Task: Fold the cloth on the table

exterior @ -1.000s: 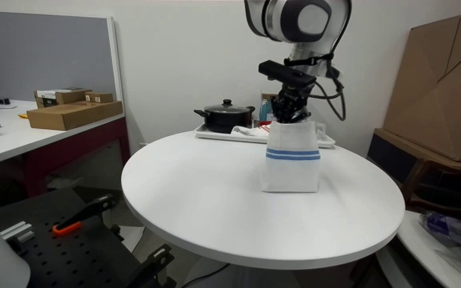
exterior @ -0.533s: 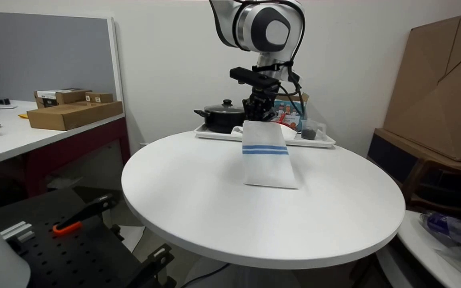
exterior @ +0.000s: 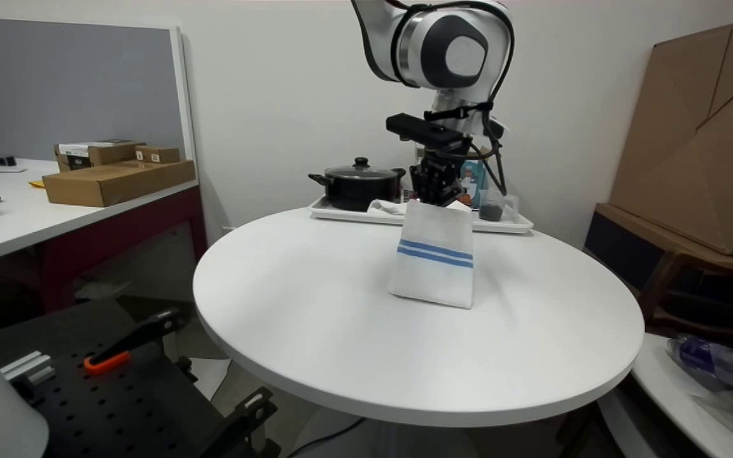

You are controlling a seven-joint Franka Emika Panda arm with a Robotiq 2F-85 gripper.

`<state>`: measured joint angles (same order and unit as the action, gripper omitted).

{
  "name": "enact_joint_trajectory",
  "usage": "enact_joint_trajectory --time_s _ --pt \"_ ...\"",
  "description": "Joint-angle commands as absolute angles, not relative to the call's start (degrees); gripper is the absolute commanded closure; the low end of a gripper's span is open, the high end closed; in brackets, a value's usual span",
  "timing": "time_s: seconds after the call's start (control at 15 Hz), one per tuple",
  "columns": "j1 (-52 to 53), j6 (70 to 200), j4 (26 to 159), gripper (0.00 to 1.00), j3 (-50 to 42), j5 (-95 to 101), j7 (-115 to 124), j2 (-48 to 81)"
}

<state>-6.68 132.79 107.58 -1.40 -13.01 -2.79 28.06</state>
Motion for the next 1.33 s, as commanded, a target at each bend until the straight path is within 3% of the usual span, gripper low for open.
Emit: enact_joint_trajectory --time_s 0.0,0.67,0.73,0.8,1.27 --pt "-7.5 133.1 105.2 0.96 -2.1 -13.3 -0.2 29.8" --pt "-7.8 130.9 103.2 0.97 -2.6 -11.9 0.2 31.0" --pt "-7.8 130.5 103.1 0.7 -2.8 -11.7 0.4 31.0" --pt "-7.7 130.2 102.9 0.69 -2.9 -11.4 0.3 31.1" --pt "-8.8 132.3 101.9 0.2 -1.7 -12.0 -4.7 31.9"
